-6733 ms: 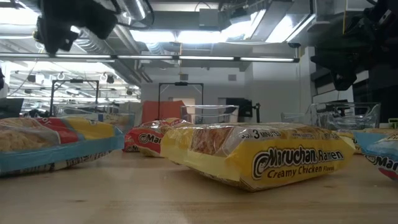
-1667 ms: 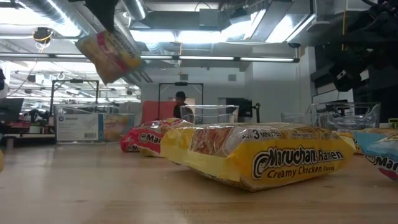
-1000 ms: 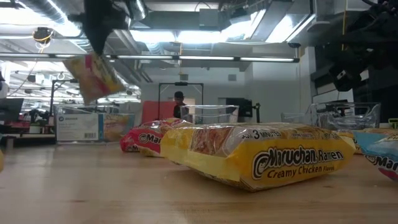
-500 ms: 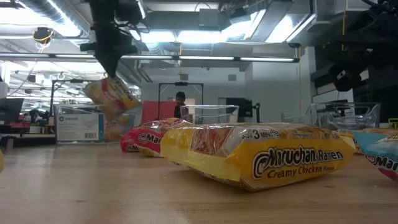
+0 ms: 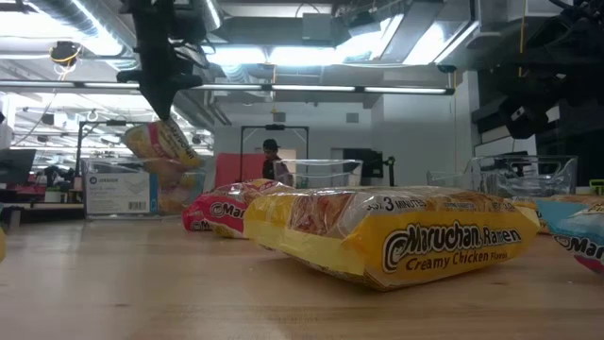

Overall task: Sort Maruchan noodles
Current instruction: Put the blue noodle pack in the left transparent basket

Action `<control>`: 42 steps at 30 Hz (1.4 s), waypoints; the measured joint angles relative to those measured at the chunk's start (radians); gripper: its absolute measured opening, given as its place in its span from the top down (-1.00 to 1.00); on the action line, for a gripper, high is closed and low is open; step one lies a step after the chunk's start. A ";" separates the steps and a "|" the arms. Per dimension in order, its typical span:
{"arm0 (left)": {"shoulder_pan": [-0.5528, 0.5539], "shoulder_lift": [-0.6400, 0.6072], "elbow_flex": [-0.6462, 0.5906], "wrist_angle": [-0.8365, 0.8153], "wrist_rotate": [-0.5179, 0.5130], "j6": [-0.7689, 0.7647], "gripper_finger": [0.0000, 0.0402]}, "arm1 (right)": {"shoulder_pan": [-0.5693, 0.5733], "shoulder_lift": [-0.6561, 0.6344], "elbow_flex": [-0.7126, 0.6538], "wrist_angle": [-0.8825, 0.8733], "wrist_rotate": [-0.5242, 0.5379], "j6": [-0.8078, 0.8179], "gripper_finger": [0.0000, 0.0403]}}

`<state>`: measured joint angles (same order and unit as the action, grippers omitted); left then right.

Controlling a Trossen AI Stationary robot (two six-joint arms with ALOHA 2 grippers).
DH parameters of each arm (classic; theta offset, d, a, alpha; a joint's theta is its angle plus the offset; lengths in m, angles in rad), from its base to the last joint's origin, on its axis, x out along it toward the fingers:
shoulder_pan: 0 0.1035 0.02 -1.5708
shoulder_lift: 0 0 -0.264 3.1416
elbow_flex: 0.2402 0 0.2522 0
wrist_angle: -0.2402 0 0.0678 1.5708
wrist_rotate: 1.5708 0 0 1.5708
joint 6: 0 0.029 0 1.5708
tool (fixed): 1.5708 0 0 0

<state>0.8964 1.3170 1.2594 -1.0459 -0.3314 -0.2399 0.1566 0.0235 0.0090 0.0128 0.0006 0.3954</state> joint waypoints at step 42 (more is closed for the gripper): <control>0.032 0.112 0.000 -0.022 -0.066 -0.012 0.54 | 0.000 0.000 0.000 0.000 -0.001 0.000 0.22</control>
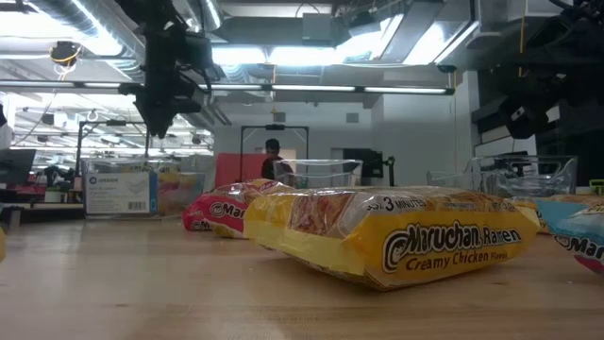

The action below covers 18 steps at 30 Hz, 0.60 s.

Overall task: Sort Maruchan noodles
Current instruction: Put the blue noodle pack in the left transparent basket

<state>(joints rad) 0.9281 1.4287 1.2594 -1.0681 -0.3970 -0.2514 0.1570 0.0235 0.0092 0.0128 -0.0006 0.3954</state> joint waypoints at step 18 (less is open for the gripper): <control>-0.561 -0.258 0.001 -0.468 0.822 -0.484 0.54 | 0.000 0.000 0.000 0.000 0.000 0.000 0.22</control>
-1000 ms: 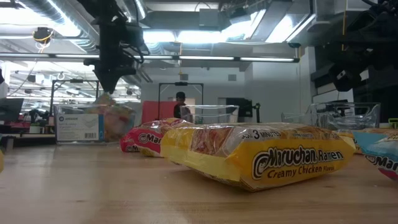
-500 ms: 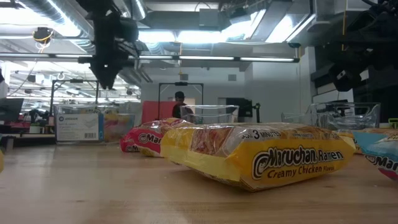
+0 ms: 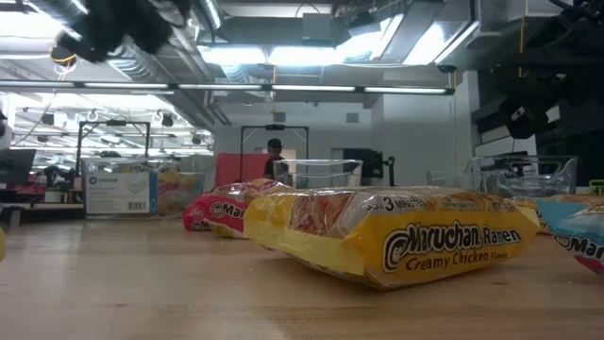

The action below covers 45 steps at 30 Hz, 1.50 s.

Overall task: Sort Maruchan noodles
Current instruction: Put the blue noodle pack in the left transparent basket

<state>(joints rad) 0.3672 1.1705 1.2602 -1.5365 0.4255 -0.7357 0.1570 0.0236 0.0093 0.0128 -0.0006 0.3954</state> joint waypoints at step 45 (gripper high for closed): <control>-1.070 0.629 -0.001 0.226 -0.014 -0.643 0.54 | 0.000 0.000 0.000 0.000 0.009 0.073 0.22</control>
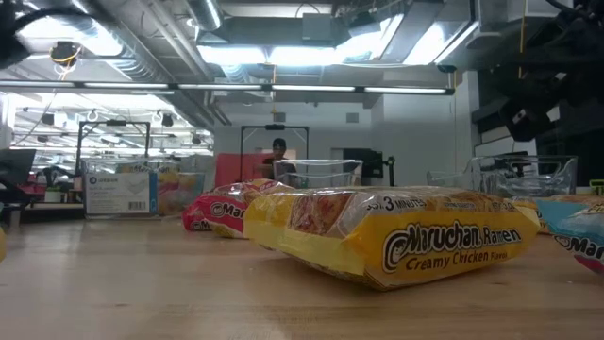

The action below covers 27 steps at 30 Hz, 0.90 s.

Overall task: Sort Maruchan noodles
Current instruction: Put the blue noodle pack in the left transparent basket

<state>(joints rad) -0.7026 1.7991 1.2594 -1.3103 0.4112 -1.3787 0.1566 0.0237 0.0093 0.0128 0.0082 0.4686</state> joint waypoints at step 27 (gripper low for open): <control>0.231 0.093 0.000 0.185 -0.339 0.153 0.54 | 0.000 0.000 0.000 0.000 -0.004 0.063 0.22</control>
<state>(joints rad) -0.4717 1.8923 1.2591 -1.1252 0.0724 -1.2253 0.1567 0.0236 0.0092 0.0123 0.0044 0.5312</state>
